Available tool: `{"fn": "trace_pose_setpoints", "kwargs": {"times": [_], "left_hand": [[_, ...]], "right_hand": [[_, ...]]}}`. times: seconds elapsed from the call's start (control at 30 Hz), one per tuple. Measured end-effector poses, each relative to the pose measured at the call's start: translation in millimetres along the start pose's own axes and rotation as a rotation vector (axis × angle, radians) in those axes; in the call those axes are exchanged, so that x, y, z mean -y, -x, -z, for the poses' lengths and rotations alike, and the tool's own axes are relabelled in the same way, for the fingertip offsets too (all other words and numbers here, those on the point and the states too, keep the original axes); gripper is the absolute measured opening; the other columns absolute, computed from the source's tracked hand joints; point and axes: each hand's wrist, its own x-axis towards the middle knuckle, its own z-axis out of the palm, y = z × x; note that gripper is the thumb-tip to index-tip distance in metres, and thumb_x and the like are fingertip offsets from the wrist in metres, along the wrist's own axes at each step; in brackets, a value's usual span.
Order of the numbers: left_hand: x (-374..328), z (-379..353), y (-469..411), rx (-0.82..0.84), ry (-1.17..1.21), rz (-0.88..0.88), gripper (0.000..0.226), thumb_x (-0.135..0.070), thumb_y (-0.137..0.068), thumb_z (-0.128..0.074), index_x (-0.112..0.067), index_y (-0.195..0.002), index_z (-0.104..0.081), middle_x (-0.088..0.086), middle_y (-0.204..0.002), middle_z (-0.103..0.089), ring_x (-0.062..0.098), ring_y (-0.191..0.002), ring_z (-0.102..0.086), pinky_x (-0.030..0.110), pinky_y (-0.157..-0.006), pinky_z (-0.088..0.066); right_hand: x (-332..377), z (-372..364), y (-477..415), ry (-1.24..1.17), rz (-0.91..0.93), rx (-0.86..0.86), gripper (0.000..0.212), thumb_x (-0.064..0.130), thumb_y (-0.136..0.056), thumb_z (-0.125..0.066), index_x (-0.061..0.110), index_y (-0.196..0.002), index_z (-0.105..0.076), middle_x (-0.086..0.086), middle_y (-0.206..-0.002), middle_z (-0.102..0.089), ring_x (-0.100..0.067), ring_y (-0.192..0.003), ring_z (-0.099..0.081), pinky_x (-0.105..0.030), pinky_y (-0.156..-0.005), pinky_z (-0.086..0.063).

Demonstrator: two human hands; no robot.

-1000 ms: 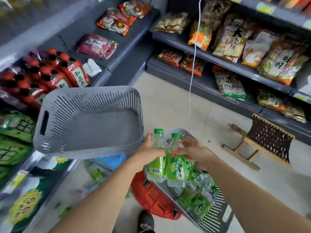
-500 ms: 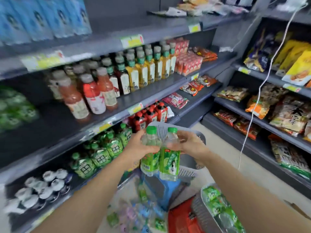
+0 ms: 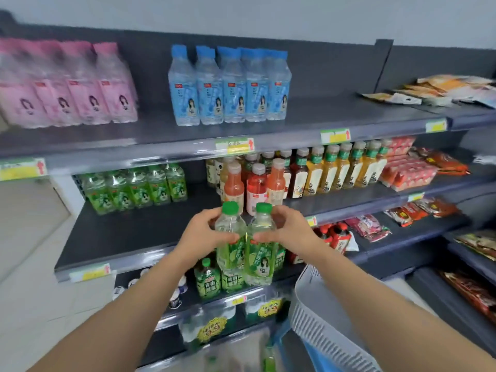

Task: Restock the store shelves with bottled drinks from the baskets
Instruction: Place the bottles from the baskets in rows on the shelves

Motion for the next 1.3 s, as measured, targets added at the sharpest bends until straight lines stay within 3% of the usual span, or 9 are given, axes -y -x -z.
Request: {"fn": "trace_pose_setpoints", "kwargs": {"times": [0.13, 0.27, 0.47, 0.67, 0.87, 0.93, 1.0, 1.13, 1.3], "left_hand": [[16.7, 24.7, -6.9, -0.133, -0.024, 0.017, 0.050, -0.010, -0.063, -0.087, -0.036, -0.101, -0.068, 0.003, -0.108, -0.068, 0.013, -0.094, -0.065, 0.022, -0.077, -0.049], [36.0, 46.1, -16.7, -0.222, -0.032, 0.041, 0.054, -0.008, -0.067, -0.084, -0.021, -0.116, -0.067, -0.010, -0.103, -0.069, 0.005, -0.092, -0.064, 0.017, -0.076, -0.048], [69.4, 77.1, -52.3, -0.305, -0.095, 0.084, 0.076, -0.020, -0.066, -0.087, -0.010, -0.134, -0.052, 0.000, -0.128, -0.057, 0.017, -0.116, -0.054, 0.033, -0.102, -0.043], [96.8, 101.1, -96.1, -0.290, -0.109, 0.068, 0.076, -0.014, -0.069, -0.085, -0.006, -0.135, -0.049, 0.007, -0.134, -0.055, 0.022, -0.121, -0.051, 0.032, -0.103, -0.040], [122.1, 115.3, -140.0, -0.315, -0.145, 0.046, 0.060, -0.013, -0.067, -0.085, -0.011, -0.122, -0.061, 0.002, -0.117, -0.064, 0.021, -0.110, -0.059, 0.035, -0.097, -0.047], [126.9, 118.0, -153.2, -0.319, -0.153, 0.039, 0.058, -0.013, -0.068, -0.085, -0.013, -0.121, -0.061, 0.000, -0.114, -0.062, 0.020, -0.106, -0.059, 0.032, -0.093, -0.048], [131.6, 120.0, -165.7, -0.315, -0.152, 0.038, 0.061, -0.013, -0.069, -0.084, -0.013, -0.125, -0.060, 0.001, -0.118, -0.061, 0.019, -0.105, -0.058, 0.028, -0.090, -0.047], [136.3, 124.4, -184.6, -0.315, -0.127, 0.050, 0.072, -0.009, -0.072, -0.082, -0.011, -0.137, -0.050, 0.003, -0.126, -0.055, 0.018, -0.113, -0.053, 0.032, -0.097, -0.046], [141.8, 128.3, -201.1, -0.295, -0.142, 0.068, 0.076, -0.006, -0.074, -0.079, -0.009, -0.141, -0.044, 0.006, -0.138, -0.052, 0.021, -0.125, -0.050, 0.029, -0.099, -0.044]], "right_hand": [[18.3, -25.2, -27.2, 0.015, 0.092, 0.072, 0.056, 0.023, -0.062, -0.091, 0.017, -0.110, -0.064, 0.011, -0.096, -0.062, -0.010, -0.088, -0.057, -0.027, -0.081, -0.046], [27.5, -51.3, -52.9, 0.042, 0.155, 0.086, 0.067, 0.031, -0.060, -0.091, 0.015, -0.118, -0.061, 0.012, -0.100, -0.058, -0.011, -0.088, -0.054, -0.028, -0.079, -0.044], [30.5, -86.5, -97.3, 0.087, 0.183, 0.088, 0.069, 0.032, -0.058, -0.091, 0.014, -0.118, -0.064, 0.002, -0.118, -0.063, -0.018, -0.110, -0.058, -0.032, -0.095, -0.047], [23.4, -119.5, -143.1, 0.041, 0.208, 0.079, 0.077, 0.025, -0.058, -0.092, 0.008, -0.126, -0.059, 0.003, -0.119, -0.061, -0.016, -0.113, -0.056, -0.027, -0.098, -0.043], [11.8, -140.3, -178.6, 0.051, 0.213, 0.090, 0.052, 0.023, -0.057, -0.092, 0.013, -0.100, -0.064, 0.009, -0.099, -0.065, -0.008, -0.094, -0.059, -0.017, -0.081, -0.042], [6.0, -144.0, -191.5, 0.055, 0.221, 0.085, 0.055, 0.023, -0.055, -0.093, 0.012, -0.102, -0.066, 0.007, -0.101, -0.067, -0.012, -0.096, -0.061, -0.024, -0.087, -0.047], [3.0, -146.2, -201.7, 0.052, 0.233, 0.078, 0.062, 0.026, -0.052, -0.093, 0.011, -0.107, -0.068, 0.002, -0.105, -0.069, -0.018, -0.101, -0.063, -0.036, -0.095, -0.050], [-1.4, -147.4, -219.2, 0.035, 0.234, 0.081, 0.077, 0.026, -0.052, -0.093, 0.010, -0.121, -0.063, 0.002, -0.117, -0.067, -0.015, -0.109, -0.061, -0.034, -0.100, -0.047], [-0.4, -148.3, -228.0, 0.025, 0.248, 0.085, 0.057, 0.019, -0.055, -0.092, 0.015, -0.105, -0.066, 0.010, -0.099, -0.067, -0.011, -0.097, -0.063, -0.025, -0.088, -0.049]]}}
